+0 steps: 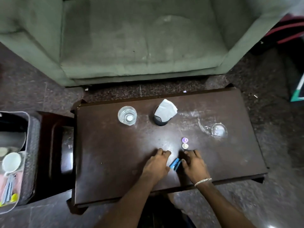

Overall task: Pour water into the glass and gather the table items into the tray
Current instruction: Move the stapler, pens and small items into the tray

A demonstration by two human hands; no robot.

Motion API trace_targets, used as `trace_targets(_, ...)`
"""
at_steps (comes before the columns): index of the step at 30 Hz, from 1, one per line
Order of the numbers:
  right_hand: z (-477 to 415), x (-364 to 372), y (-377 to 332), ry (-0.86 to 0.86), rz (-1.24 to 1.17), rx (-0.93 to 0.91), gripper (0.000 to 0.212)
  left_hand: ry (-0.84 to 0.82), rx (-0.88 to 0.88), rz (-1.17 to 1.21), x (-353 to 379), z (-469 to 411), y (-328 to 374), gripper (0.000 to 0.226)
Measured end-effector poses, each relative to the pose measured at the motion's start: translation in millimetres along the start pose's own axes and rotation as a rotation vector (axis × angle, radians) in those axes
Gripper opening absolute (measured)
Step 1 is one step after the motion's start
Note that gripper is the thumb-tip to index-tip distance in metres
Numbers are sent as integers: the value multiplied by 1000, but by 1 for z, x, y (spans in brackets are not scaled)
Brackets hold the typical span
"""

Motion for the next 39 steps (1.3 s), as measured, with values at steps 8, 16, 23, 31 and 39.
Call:
trace_targets(8,-34,-24,11,147,-118,68,47,-28,-63,-15,30,-15,36,60)
trace_targets(16,-67,-6,13,-13,-38,135,50,-7,-95,-113,35,-22,40,44)
trace_targets(23,-57,-6,4,60,-4,85,48,96,-159,42,1,-14,-15,36)
trace_targets(31,-32,-8,-71,220,-236,90,32,436,-200,341,-87,28,-93,31)
trace_targets(39,-38,28,-276,74,-401,-228,14,765,-284,517,-197,125,-233,26)
Point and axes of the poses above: each hand's wrist, its own z-axis away from the middle knuckle, its own x-axis out of the palm, y = z × x, the point moved 9 cm from there along -z, towards the middle knuckle, and after that the axes turned 12 degrees about -x, right-handed, at the moved point
